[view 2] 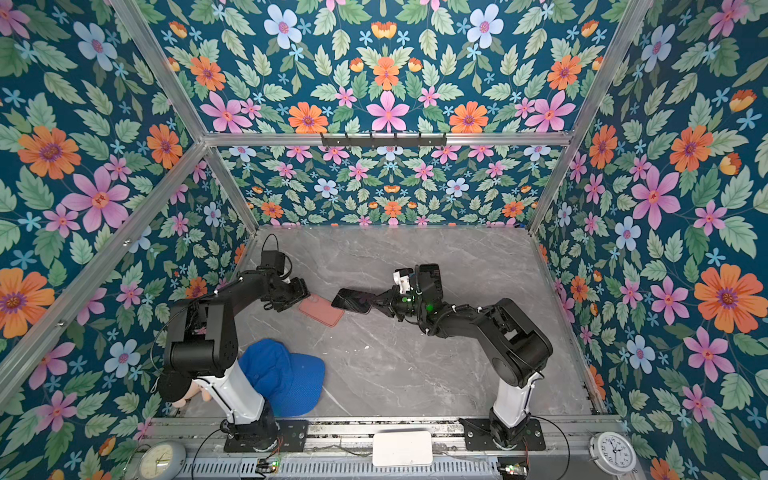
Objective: Put the phone into the phone case
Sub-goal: 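Grasp the pink case on the table with the left gripper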
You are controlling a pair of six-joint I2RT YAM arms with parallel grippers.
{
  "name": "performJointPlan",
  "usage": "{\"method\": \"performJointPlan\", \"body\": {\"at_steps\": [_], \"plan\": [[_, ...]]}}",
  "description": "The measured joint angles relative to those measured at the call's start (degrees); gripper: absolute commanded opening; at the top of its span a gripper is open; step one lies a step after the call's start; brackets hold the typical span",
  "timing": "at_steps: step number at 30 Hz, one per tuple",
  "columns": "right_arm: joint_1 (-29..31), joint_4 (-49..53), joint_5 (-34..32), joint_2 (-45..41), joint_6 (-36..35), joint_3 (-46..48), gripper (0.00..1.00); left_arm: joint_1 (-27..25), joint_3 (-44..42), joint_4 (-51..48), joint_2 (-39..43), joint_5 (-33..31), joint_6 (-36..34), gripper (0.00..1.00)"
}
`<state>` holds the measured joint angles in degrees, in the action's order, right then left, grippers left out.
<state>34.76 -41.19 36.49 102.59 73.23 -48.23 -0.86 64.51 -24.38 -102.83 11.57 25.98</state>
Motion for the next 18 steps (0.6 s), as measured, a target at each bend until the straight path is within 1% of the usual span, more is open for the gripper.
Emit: {"method": "performJointPlan", "body": {"at_steps": [2,6,14,18], "plan": [[0.0,-0.1,0.9,0.0,-0.2,-0.2,0.0,0.0,0.6,0.2,-1.9,0.7,-0.3,0.74],[0.0,0.8,1.4,-1.2,-1.6,-0.3,0.0,-0.1,0.6,3.0,-2.8,3.0,-0.5,0.73],[0.0,2.9,1.4,-2.4,-3.5,0.5,0.0,-2.0,-3.5,8.1,-0.8,7.4,0.2,0.67],[0.0,3.7,1.4,-2.4,-4.2,1.4,0.0,-3.2,-6.7,9.8,1.1,9.8,1.5,0.67]]}}
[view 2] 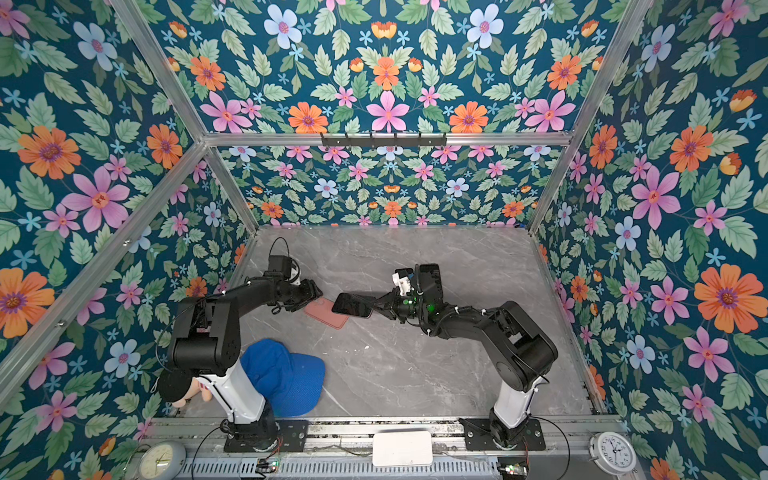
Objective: Put the phone into the phone case
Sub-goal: 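Grasp the pink case on the table with the left gripper, then lower the black phone into the pink case held by the left gripper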
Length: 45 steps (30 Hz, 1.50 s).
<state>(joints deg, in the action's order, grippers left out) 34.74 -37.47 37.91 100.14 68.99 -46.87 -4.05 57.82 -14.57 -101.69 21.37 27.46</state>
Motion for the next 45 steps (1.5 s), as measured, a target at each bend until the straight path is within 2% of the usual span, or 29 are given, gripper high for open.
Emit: {"method": "performJointPlan", "body": {"at_steps": [14,45], "plan": [[0.0,0.2,0.5,0.6,-0.4,1.7,0.0,-4.3,-8.5,3.9,6.2,5.9,6.1,0.67],[1.4,0.4,3.5,11.4,-1.8,-5.4,0.0,-1.9,-11.5,7.0,7.1,12.5,8.5,0.67]]}}
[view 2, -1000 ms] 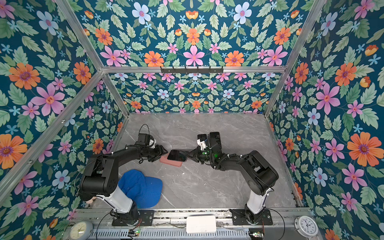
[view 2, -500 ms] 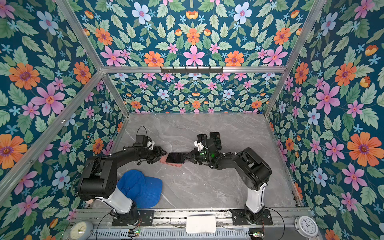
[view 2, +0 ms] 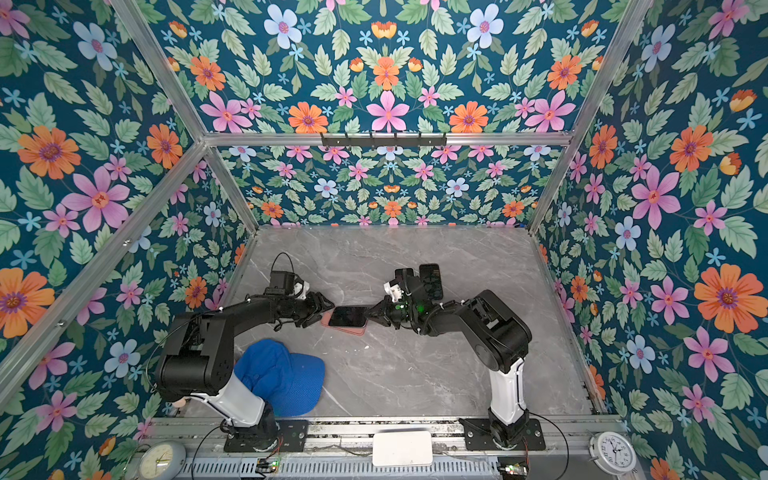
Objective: Put the phone into the phone case
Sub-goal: 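Lower the black phone into the pink case held by the left gripper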
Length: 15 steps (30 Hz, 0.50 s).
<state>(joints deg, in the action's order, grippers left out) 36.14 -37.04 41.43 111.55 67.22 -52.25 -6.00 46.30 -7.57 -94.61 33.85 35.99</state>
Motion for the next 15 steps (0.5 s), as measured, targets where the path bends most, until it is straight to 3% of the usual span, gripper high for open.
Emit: {"method": "performJointPlan", "body": {"at_steps": [15], "plan": [[-0.2,-0.2,1.8,3.7,0.0,-1.6,0.0,0.0,-0.8,1.9,-0.1,0.8,0.0,0.67]]}}
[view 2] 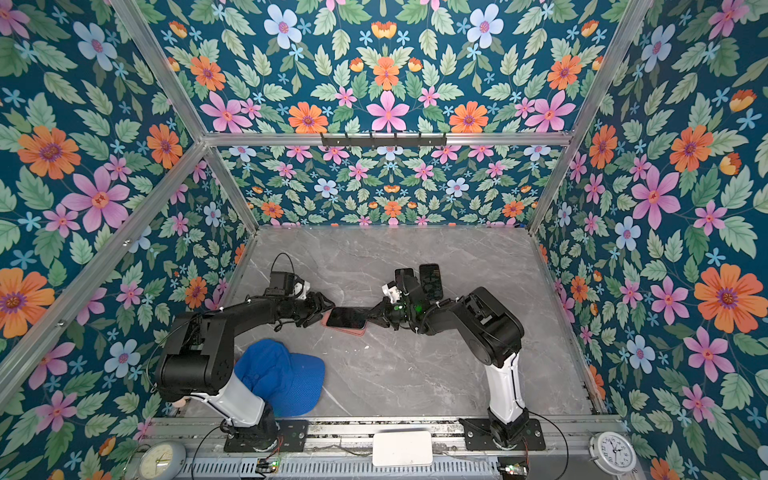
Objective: Put the phone into the phone case
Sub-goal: 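Lower the black phone into the pink case held by the left gripper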
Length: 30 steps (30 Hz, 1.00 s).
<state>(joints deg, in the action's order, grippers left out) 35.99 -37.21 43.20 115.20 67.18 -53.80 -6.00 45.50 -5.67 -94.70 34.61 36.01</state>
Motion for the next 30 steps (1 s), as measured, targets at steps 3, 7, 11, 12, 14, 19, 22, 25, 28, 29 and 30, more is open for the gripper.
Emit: {"method": "performJointPlan", "body": {"at_steps": [3,7,11,12,14,19,22,25,28,29,30], "plan": [[0.0,-0.4,0.2,0.7,0.2,-0.3,0.0,0.0,-0.3,0.6,0.0,0.2,0.0,0.67],[0.0,-0.8,0.3,1.4,0.4,-0.6,0.0,0.0,-0.8,1.6,0.1,0.5,0.1,0.67],[0.1,-1.2,0.6,2.0,0.4,-0.9,0.0,0.0,-1.2,2.6,0.1,0.9,0.2,0.67],[0.1,-1.2,0.7,2.1,0.4,-1.0,0.0,0.0,-1.3,2.8,0.1,0.9,0.2,0.66],[0.1,-1.2,0.9,2.4,0.4,-1.3,0.0,0.0,-1.3,2.9,0.0,1.0,0.2,0.66],[0.1,-0.8,1.4,3.0,0.3,-2.1,0.0,0.0,-1.4,3.3,-0.2,1.3,0.2,0.66],[0.1,-0.5,1.7,3.5,0.2,-2.6,0.0,0.0,-1.4,3.7,-0.3,1.4,0.2,0.66],[0.1,0.0,2.2,4.0,0.0,-3.3,0.0,0.1,-1.4,4.0,-0.4,1.4,0.2,0.66],[0.0,0.3,2.8,4.8,0.0,-3.9,0.0,0.1,-1.5,4.4,-0.4,1.4,0.2,0.66],[0.0,0.6,2.9,4.9,-0.1,-4.0,0.0,0.1,-1.5,4.5,-0.5,1.5,0.1,0.66],[0.0,1.1,3.1,5.0,-0.3,-4.2,0.0,0.1,-1.6,4.7,-0.5,1.5,0.1,0.66]]}}
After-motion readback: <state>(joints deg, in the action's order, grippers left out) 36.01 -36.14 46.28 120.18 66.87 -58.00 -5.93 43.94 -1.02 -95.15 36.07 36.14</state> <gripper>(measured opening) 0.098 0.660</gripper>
